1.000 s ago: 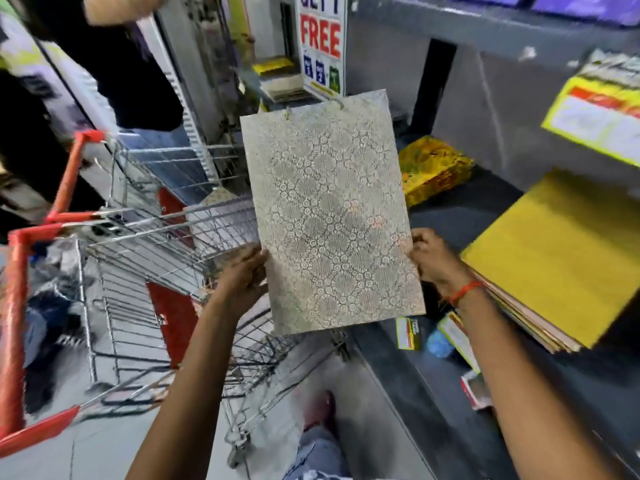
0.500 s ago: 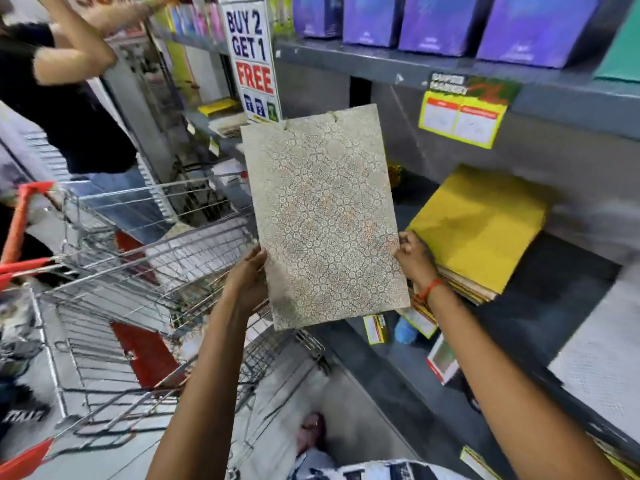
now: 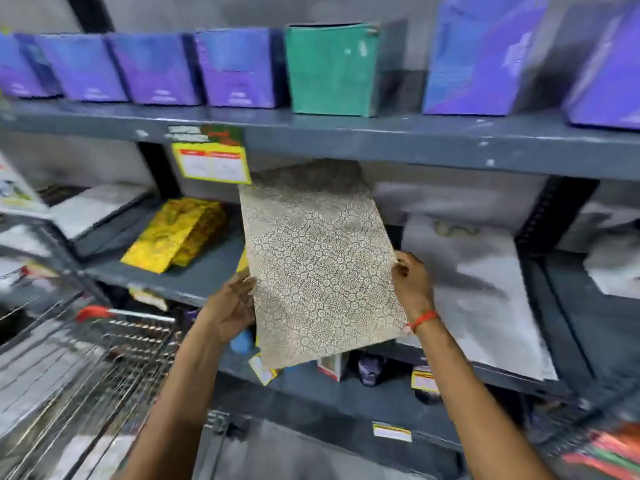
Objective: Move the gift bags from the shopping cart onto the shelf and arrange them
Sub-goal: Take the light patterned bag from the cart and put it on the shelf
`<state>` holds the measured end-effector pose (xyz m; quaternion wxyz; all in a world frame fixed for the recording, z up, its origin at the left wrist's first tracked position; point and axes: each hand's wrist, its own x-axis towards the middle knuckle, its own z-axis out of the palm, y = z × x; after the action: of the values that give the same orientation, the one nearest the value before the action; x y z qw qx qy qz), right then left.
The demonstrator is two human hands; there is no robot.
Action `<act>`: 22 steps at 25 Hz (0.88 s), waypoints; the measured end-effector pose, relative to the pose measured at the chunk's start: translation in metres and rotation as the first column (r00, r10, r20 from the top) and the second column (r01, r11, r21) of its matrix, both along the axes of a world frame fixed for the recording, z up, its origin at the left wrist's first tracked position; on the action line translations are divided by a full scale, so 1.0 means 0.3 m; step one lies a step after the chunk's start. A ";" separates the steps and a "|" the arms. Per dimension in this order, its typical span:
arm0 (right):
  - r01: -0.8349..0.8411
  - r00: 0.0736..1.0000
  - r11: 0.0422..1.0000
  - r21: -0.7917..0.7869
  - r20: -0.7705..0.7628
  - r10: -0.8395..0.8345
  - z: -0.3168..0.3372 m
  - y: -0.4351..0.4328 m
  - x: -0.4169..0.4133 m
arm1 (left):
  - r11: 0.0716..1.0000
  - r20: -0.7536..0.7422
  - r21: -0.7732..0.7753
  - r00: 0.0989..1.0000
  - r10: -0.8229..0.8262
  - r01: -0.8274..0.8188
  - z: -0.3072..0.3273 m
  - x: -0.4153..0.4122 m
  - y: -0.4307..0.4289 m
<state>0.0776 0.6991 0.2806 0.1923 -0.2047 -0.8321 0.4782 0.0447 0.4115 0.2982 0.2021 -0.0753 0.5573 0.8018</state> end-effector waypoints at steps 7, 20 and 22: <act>0.446 0.889 0.895 0.019 0.107 -0.446 -0.104 0.371 0.210 | 0.935 0.024 -0.094 0.939 -0.342 0.343 -0.047 -0.093 0.501; 0.591 0.712 0.791 0.158 0.361 -0.603 -0.124 0.546 0.222 | 0.830 0.069 -0.412 0.922 -0.382 0.375 -0.152 -0.158 0.887; 0.583 0.675 0.769 0.262 0.370 -0.638 -0.121 0.532 0.227 | 0.816 0.060 -0.433 0.915 -0.399 0.384 -0.151 -0.144 0.896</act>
<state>0.1459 0.8588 0.2443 0.1608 -0.5610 -0.7640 0.2753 0.0014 0.6802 0.2528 0.3312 0.0113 0.7289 0.5990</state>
